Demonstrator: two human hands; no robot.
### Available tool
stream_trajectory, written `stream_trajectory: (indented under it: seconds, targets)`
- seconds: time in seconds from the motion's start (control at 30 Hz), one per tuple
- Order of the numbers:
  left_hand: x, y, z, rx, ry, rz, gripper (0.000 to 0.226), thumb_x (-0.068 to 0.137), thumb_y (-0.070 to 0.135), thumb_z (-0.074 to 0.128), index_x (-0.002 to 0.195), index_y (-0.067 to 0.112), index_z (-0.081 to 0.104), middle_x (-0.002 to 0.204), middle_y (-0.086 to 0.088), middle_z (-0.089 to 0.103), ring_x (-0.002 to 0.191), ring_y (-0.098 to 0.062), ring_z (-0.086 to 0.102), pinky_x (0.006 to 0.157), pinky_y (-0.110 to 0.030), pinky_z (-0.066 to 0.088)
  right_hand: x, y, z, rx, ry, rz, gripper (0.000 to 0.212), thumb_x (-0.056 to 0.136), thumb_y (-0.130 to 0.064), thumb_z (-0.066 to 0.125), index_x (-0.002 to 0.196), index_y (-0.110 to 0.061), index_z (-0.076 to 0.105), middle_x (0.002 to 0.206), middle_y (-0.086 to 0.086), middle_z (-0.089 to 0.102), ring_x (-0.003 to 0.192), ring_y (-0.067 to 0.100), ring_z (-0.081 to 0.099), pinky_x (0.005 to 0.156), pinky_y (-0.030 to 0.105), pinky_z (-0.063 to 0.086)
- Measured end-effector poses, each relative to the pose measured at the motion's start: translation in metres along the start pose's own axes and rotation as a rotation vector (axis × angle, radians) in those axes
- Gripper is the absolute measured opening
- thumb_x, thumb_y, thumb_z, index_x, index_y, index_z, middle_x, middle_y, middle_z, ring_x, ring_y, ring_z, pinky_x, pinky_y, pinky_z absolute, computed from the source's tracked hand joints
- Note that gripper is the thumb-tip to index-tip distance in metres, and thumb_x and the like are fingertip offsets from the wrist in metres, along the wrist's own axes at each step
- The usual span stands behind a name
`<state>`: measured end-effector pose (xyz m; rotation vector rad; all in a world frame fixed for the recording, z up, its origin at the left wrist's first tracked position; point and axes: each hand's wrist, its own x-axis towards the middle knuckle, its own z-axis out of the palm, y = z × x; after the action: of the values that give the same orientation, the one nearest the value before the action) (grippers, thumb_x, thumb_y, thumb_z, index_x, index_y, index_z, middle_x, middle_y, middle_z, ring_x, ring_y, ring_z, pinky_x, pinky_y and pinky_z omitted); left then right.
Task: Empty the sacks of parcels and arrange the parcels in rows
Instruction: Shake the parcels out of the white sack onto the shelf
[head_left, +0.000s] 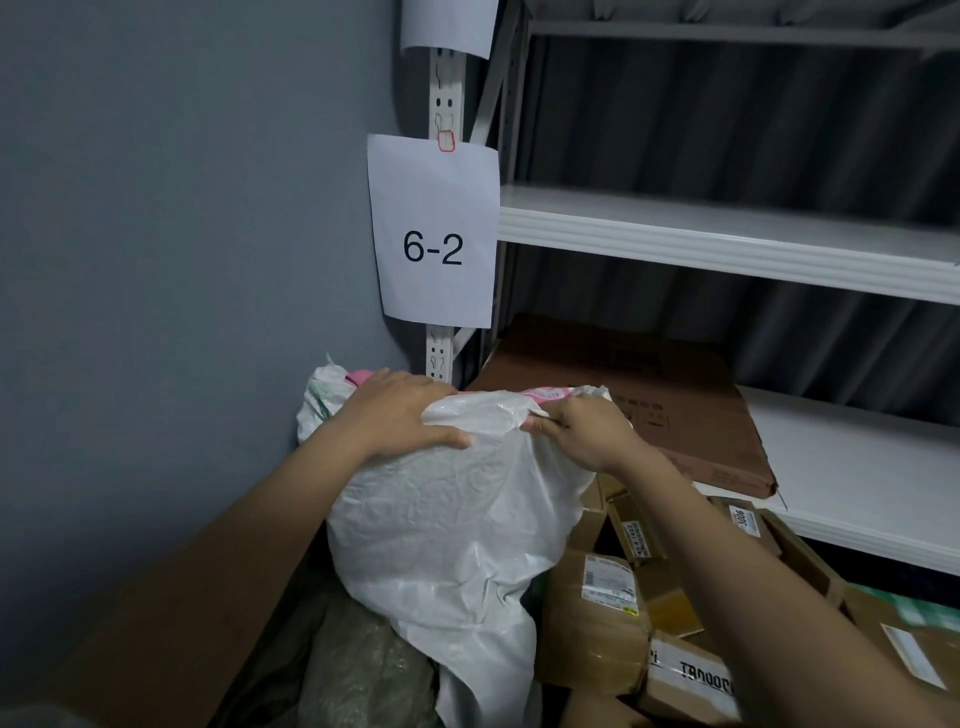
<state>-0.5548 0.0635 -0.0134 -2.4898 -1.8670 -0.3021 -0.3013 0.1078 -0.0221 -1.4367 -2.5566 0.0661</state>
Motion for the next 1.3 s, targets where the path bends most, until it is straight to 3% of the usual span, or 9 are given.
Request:
stream_trajectory:
  seconds: [0.17, 0.47, 0.6, 0.77, 0.93, 1.0, 1.07, 1.13, 1.3]
  targets:
    - [-0.002, -0.008, -0.002, -0.119, 0.119, 0.000, 0.080, 0.071, 0.089, 0.025, 0.133, 0.046, 0.050, 0.131, 0.016, 0.059, 0.117, -0.014, 0.054, 0.098, -0.036, 0.037, 0.001, -0.006, -0.004, 0.174, 0.229, 0.035, 0.047, 0.099, -0.049, 0.045, 0.063, -0.019, 0.048, 0.065, -0.006, 0.055, 0.069, 0.017, 0.053, 0.065, 0.035, 0.038]
    - [0.003, -0.003, 0.014, -0.072, 0.177, -0.043, 0.043, 0.095, 0.059, 0.036, 0.128, 0.042, 0.057, 0.116, 0.008, 0.067, 0.113, -0.019, 0.054, 0.104, -0.040, 0.028, 0.003, -0.014, 0.007, 0.215, 0.174, 0.167, 0.048, 0.100, -0.047, 0.044, 0.059, -0.022, 0.037, 0.058, -0.007, 0.044, 0.061, 0.015, 0.044, 0.061, 0.032, 0.030]
    - [0.007, -0.001, 0.010, -0.064, 0.239, -0.130, 0.044, 0.101, 0.046, 0.030, 0.104, 0.024, 0.068, 0.091, -0.002, 0.068, 0.099, -0.027, 0.060, 0.106, -0.041, 0.029, 0.004, -0.023, -0.007, 0.284, 0.225, 0.124, 0.049, 0.099, -0.045, 0.048, 0.057, -0.022, 0.037, 0.055, -0.007, 0.043, 0.055, 0.010, 0.041, 0.053, 0.030, 0.025]
    - [0.010, 0.010, 0.006, -0.030, 0.360, -0.225, 0.042, 0.103, 0.040, 0.031, 0.109, 0.018, 0.066, 0.093, -0.015, 0.070, 0.090, -0.034, 0.060, 0.079, -0.035, 0.034, 0.007, -0.027, 0.000, 0.335, 0.317, 0.214, 0.050, 0.098, -0.052, 0.043, 0.058, -0.023, 0.035, 0.058, -0.006, 0.046, 0.067, 0.022, 0.052, 0.061, 0.033, 0.033]
    - [0.010, 0.008, 0.014, -0.071, 0.370, -0.277, 0.042, 0.104, 0.038, 0.030, 0.109, 0.016, 0.065, 0.092, -0.017, 0.070, 0.088, -0.038, 0.061, 0.077, -0.036, 0.037, 0.006, -0.020, -0.003, 0.358, 0.246, 0.138, 0.047, 0.096, -0.051, 0.051, 0.062, -0.018, 0.047, 0.057, -0.006, 0.048, 0.057, 0.012, 0.046, 0.052, 0.030, 0.029]
    - [0.010, 0.007, 0.015, -0.085, 0.374, -0.286, 0.043, 0.104, 0.039, 0.029, 0.101, 0.013, 0.063, 0.088, -0.016, 0.069, 0.086, -0.037, 0.060, 0.076, -0.037, 0.036, 0.001, -0.016, -0.006, 0.350, 0.290, 0.048, 0.037, 0.094, -0.048, 0.057, 0.074, -0.016, 0.061, 0.066, -0.007, 0.056, 0.065, 0.010, 0.051, 0.058, 0.029, 0.035]
    - [0.010, 0.007, 0.015, -0.102, 0.376, -0.301, 0.043, 0.104, 0.038, 0.028, 0.097, 0.012, 0.061, 0.088, -0.016, 0.068, 0.087, -0.038, 0.060, 0.077, -0.037, 0.036, -0.002, -0.008, -0.007, 0.304, 0.410, -0.033, 0.027, 0.091, -0.042, 0.063, 0.091, -0.016, 0.069, 0.092, -0.004, 0.065, 0.096, 0.014, 0.056, 0.088, 0.036, 0.043]
    - [0.010, 0.006, 0.016, -0.116, 0.381, -0.322, 0.043, 0.104, 0.037, 0.028, 0.097, 0.012, 0.061, 0.090, -0.016, 0.068, 0.088, -0.038, 0.059, 0.077, -0.037, 0.035, -0.005, 0.000, -0.009, 0.280, 0.498, 0.011, 0.032, 0.088, -0.046, 0.065, 0.107, -0.021, 0.068, 0.126, -0.002, 0.059, 0.131, 0.019, 0.039, 0.116, 0.046, 0.020]
    - [0.012, 0.002, 0.019, -0.128, 0.379, -0.370, 0.046, 0.104, 0.039, 0.026, 0.109, 0.012, 0.062, 0.096, -0.017, 0.069, 0.094, -0.038, 0.059, 0.081, -0.038, 0.039, -0.015, 0.017, -0.005, 0.687, 0.398, 0.270, 0.072, 0.082, -0.063, 0.061, 0.143, -0.031, 0.039, 0.157, -0.001, 0.023, 0.145, 0.022, 0.017, 0.117, 0.050, 0.021]
